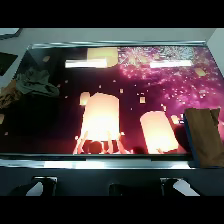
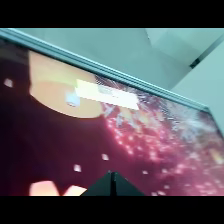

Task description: Fold the shirts.

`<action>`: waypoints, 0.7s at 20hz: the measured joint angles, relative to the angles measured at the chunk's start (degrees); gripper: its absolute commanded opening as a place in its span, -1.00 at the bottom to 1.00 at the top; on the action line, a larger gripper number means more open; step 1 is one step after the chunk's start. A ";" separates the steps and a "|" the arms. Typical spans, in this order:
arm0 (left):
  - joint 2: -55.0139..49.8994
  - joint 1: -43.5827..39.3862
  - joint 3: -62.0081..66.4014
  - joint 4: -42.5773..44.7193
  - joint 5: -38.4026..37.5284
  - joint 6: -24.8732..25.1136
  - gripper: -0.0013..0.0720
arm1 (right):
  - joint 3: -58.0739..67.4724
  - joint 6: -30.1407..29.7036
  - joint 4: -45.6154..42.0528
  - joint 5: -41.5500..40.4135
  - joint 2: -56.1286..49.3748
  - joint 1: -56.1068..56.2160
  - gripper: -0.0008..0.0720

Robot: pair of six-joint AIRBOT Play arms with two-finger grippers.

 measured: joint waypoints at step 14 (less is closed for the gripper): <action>-14.71 -22.12 -9.70 44.85 -20.81 -20.11 0.99 | -2.73 2.08 1.66 4.17 -8.02 51.01 0.42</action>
